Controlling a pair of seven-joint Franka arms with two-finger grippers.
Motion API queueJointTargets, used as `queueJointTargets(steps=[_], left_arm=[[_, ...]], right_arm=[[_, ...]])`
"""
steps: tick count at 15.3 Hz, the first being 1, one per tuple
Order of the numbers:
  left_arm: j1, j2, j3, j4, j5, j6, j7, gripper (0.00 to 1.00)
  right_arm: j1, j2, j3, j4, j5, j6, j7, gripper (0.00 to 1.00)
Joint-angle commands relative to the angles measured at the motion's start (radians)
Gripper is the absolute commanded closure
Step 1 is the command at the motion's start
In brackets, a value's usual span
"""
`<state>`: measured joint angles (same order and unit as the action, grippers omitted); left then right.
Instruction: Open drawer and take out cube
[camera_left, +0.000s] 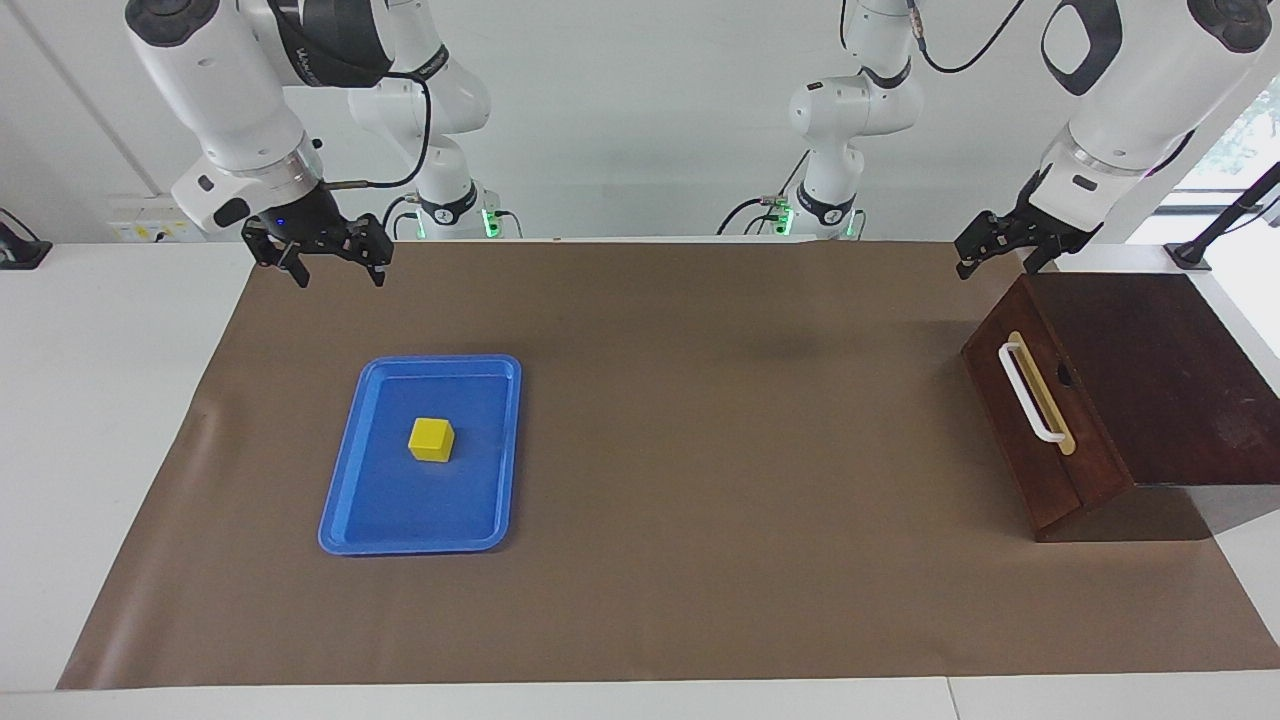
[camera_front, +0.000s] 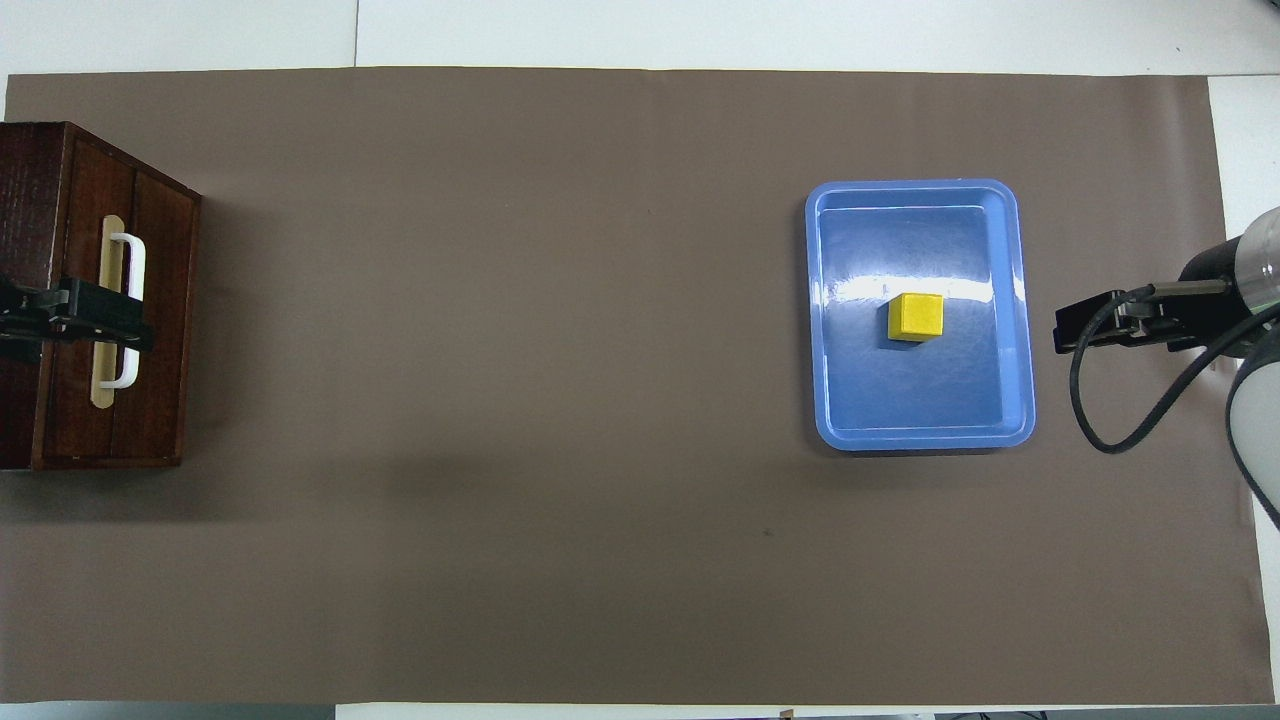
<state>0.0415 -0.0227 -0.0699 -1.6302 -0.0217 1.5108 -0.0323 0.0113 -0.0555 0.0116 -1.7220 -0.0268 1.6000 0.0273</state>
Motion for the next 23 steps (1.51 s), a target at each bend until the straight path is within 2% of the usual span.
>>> queueJointTargets(steps=[1,5,23], left_arm=[[-0.003,-0.006,0.01,-0.002,-0.015,-0.011,0.003,0.0],[0.0,-0.005,0.01,-0.002,-0.015,-0.007,0.003,0.0],[0.0,-0.006,0.01,-0.002,-0.015,-0.006,0.003,0.0]], right_arm=[[-0.01,0.009,0.007,0.018,-0.024,-0.012,-0.041,0.0],[-0.013,0.034,0.007,0.053,-0.021,-0.058,-0.041,0.0],[-0.011,0.034,0.005,0.055,-0.021,-0.066,-0.036,0.0]])
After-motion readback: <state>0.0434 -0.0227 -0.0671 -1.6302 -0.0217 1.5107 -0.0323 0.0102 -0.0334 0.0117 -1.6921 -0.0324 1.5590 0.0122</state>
